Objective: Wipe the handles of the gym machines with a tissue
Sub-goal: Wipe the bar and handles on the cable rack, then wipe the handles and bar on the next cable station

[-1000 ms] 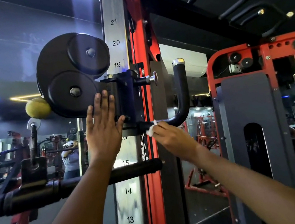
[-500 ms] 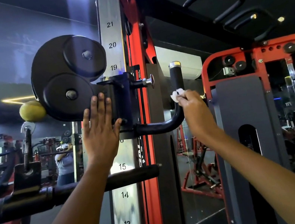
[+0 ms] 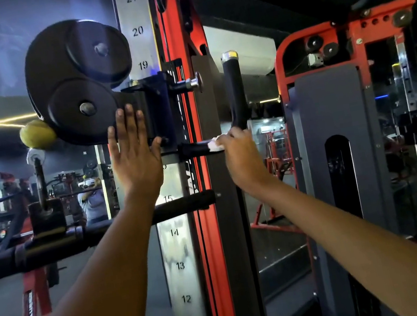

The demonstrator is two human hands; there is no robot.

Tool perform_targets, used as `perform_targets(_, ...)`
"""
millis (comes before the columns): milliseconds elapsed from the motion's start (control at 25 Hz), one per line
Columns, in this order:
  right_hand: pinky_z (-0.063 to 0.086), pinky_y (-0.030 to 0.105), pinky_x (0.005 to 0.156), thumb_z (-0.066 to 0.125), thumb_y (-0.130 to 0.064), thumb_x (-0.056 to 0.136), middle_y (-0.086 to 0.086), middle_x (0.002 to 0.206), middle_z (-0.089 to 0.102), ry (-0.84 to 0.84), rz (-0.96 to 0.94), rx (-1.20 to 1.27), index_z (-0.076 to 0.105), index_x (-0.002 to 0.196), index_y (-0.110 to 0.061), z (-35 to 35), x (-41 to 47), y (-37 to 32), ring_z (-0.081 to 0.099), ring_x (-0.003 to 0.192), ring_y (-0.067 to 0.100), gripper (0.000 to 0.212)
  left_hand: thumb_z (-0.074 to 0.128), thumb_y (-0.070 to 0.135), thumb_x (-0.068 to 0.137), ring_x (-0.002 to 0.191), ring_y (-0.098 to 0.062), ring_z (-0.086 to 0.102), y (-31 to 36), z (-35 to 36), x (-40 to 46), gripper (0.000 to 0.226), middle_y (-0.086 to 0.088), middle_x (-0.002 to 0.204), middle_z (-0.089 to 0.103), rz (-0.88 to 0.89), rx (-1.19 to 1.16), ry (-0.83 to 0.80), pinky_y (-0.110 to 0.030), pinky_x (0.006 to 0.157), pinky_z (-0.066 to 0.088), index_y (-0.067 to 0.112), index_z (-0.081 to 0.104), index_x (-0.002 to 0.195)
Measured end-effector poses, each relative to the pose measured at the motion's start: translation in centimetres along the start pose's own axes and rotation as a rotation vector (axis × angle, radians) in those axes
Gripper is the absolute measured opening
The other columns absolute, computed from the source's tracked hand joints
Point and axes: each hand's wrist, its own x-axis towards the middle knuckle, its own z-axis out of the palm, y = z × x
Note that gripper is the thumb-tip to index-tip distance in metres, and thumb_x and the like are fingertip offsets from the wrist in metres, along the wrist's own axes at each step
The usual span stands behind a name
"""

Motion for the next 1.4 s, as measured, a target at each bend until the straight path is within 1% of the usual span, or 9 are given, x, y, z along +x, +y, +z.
perform_targets(160, 0.047, 0.029, 0.083, 0.043, -0.002, 0.094, 0.005, 0.104, 0.047, -0.034, 0.271, 0.176, 0.060, 0.101, -0.005, -2.9, -3.6, 2.1, 0.048, 0.089, 0.014, 0.019, 0.015, 0.046, 0.104, 0.147, -0.025, -0.017, 1.6, -3.6, -1.7, 0.064, -0.009, 0.161, -0.015, -0.079, -0.132, -0.210, -0.045, 0.116, -0.013, 0.012, -0.005, 0.154)
perform_targets(280, 0.036, 0.030, 0.089, 0.048, -0.001, 0.090, 0.021, 0.126, 0.044, -0.161, 0.404, 0.093, 0.055, 0.119, -0.002, -6.9, -5.7, 4.0, 0.045, 0.112, 0.032, 0.030, 0.027, 0.041, 0.103, 0.149, -0.027, 0.004, 5.8, -7.4, -6.0, 0.060, -0.009, 0.162, 0.012, -0.034, -0.399, -0.294, -0.044, 0.118, -0.001, 0.010, 0.017, 0.154)
perform_targets(400, 0.039, 0.026, 0.070, 0.047, 0.000, 0.091, 0.019, 0.108, 0.054, -0.210, 0.550, 0.015, 0.055, 0.117, 0.001, -11.8, -8.4, 5.9, 0.053, 0.103, 0.037, 0.028, 0.038, 0.035, 0.099, 0.132, -0.028, 0.042, 9.9, -11.2, -11.5, 0.045, -0.011, 0.140, 0.052, 0.043, -0.559, -0.337, -0.042, 0.109, 0.030, 0.010, 0.052, 0.134)
perform_targets(480, 0.043, 0.023, 0.064, 0.048, 0.003, 0.091, 0.016, 0.100, 0.063, -0.299, 0.612, -0.126, 0.061, 0.113, 0.002, -15.4, -10.5, 6.6, 0.061, 0.094, 0.033, 0.025, 0.041, 0.033, 0.098, 0.119, -0.031, 0.052, 12.6, -13.9, -14.9, 0.038, -0.012, 0.124, 0.061, 0.027, -0.614, -0.447, -0.040, 0.099, 0.037, 0.010, 0.060, 0.121)
perform_targets(600, 0.051, 0.031, 0.079, 0.052, 0.002, 0.088, 0.020, 0.109, 0.064, -0.426, 0.696, -0.258, 0.065, 0.111, -0.001, -21.7, -16.3, 7.6, 0.061, 0.099, 0.034, 0.026, 0.043, 0.033, 0.098, 0.116, -0.032, 0.054, 16.7, -19.2, -22.2, 0.036, -0.012, 0.121, 0.062, 0.081, -0.675, -0.685, -0.040, 0.097, 0.039, 0.009, 0.061, 0.118)
perform_targets(840, 0.046, 0.037, 0.072, 0.057, -0.010, 0.088, 0.018, 0.096, 0.065, -0.375, 0.721, -0.334, 0.068, 0.100, -0.005, -31.4, -31.0, 7.0, 0.061, 0.091, 0.036, 0.016, 0.049, 0.031, 0.098, 0.123, -0.028, 0.051, 21.9, -27.2, -35.2, 0.037, -0.009, 0.128, 0.059, 0.138, -0.861, -0.872, -0.040, 0.104, 0.037, 0.010, 0.058, 0.126)
perform_targets(920, 0.048, 0.037, 0.071, 0.061, -0.009, 0.086, 0.016, 0.093, 0.064, -0.340, 0.742, -0.290, 0.068, 0.095, -0.005, -33.1, -34.4, 7.8, 0.061, 0.087, 0.033, 0.013, 0.047, 0.032, 0.099, 0.132, -0.026, 0.044, 23.9, -28.4, -37.9, 0.042, -0.007, 0.138, 0.053, 0.164, -0.878, -0.945, -0.039, 0.110, 0.033, 0.011, 0.052, 0.135)
perform_targets(1160, 0.049, 0.037, 0.073, 0.059, -0.014, 0.087, 0.014, 0.096, 0.067, -0.480, 0.791, -0.361, 0.066, 0.099, -0.008, -34.9, -39.0, 15.9, 0.062, 0.091, 0.031, 0.015, 0.044, 0.034, 0.101, 0.141, -0.021, 0.031, 32.4, -27.8, -42.0, 0.049, -0.004, 0.152, 0.038, 0.329, -0.904, -1.075, -0.039, 0.117, 0.025, 0.015, 0.038, 0.146)
perform_targets(1400, 0.048, 0.038, 0.079, 0.056, -0.020, 0.090, 0.013, 0.106, 0.065, -0.582, 0.842, -0.469, 0.063, 0.109, -0.012, -36.1, -38.0, 28.2, 0.060, 0.098, 0.032, 0.022, 0.048, 0.033, 0.100, 0.131, -0.024, 0.045, 45.2, -23.1, -40.8, 0.046, -0.005, 0.142, 0.049, 0.330, -0.989, -1.105, -0.038, 0.107, 0.037, 0.016, 0.044, 0.142)
